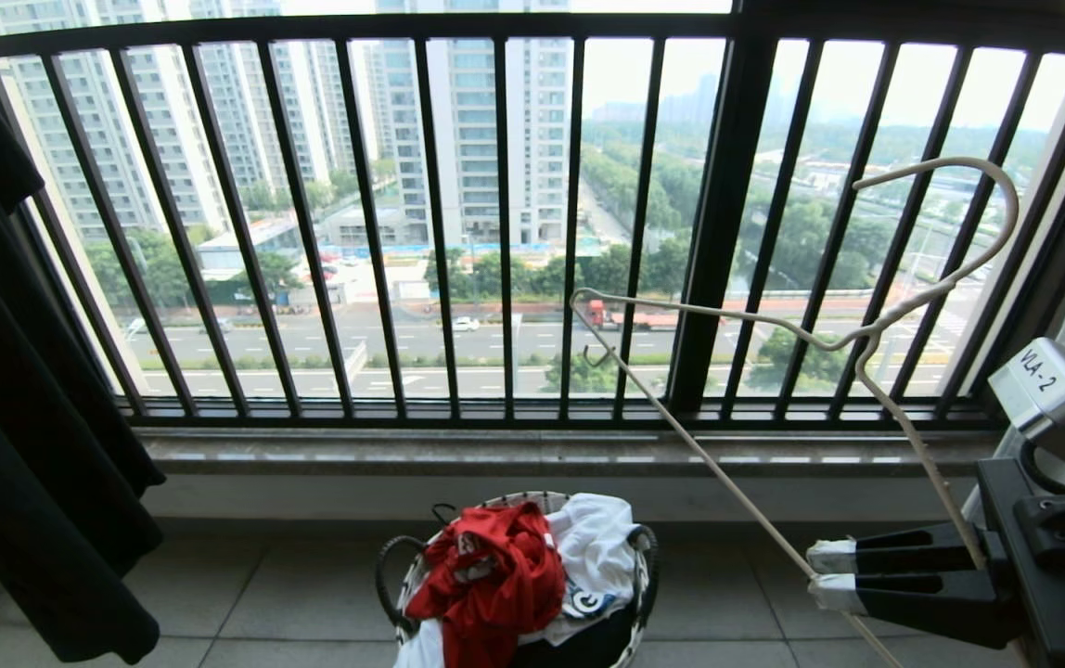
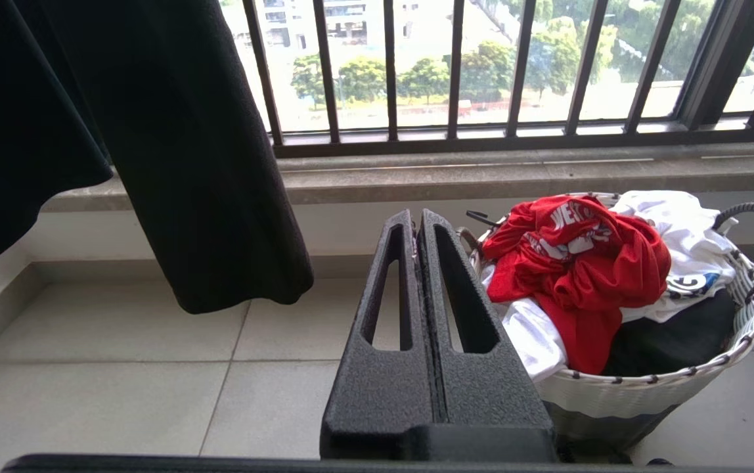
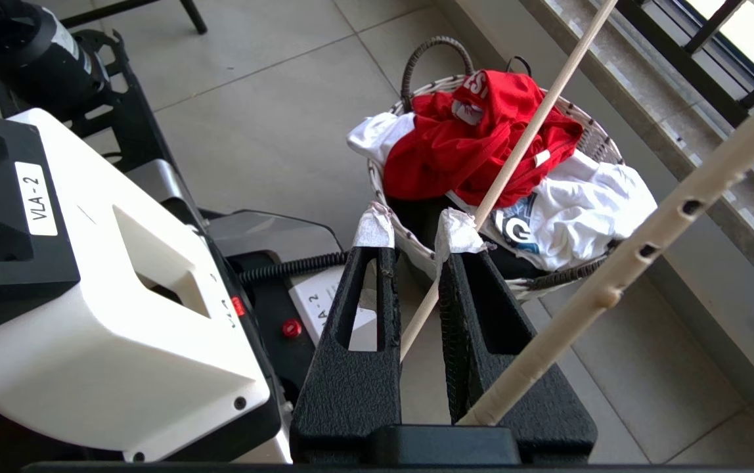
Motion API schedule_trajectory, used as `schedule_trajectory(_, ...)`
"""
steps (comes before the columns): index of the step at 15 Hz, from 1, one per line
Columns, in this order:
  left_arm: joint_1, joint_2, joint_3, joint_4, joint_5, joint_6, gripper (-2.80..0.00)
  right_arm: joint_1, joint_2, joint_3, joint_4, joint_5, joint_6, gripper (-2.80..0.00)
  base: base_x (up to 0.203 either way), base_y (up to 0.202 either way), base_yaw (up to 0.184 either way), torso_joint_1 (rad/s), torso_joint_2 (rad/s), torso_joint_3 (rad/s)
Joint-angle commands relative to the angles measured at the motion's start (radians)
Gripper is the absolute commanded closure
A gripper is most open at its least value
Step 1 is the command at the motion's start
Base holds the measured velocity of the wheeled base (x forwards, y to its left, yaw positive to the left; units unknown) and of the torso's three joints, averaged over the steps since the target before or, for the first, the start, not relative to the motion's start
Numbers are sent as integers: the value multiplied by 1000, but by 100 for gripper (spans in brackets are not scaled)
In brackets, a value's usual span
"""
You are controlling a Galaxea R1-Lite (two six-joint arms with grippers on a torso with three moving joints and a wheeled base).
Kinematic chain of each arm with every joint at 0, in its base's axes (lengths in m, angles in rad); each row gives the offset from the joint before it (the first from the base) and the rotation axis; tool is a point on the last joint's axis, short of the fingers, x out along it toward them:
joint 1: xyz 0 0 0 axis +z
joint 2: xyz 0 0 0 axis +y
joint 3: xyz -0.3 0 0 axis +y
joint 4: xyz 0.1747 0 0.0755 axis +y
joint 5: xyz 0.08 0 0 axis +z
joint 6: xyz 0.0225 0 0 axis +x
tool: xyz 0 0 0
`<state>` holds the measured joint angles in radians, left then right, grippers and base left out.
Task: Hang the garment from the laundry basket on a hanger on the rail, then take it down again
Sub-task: Pick up clothes from the basket
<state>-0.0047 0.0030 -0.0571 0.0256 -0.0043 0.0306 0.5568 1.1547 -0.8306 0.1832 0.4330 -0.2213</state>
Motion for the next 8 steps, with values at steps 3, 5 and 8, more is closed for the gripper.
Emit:
schedule_trajectory(3, 0, 65, -102, 0, 1, 0, 0, 1, -25, -1, 1, 4, -1, 0, 0, 0, 0, 0, 0, 0)
schedule_trajectory(5, 0, 135, -163, 0, 1, 0, 0, 0, -34, -4, 2, 3, -1, 0, 0, 0, 0, 0, 0, 0)
schedule_trajectory(8, -2, 293, -250, -6, -3, 4, 0, 2, -56, -5, 5, 3, -1, 0, 0, 0, 0, 0, 0, 0)
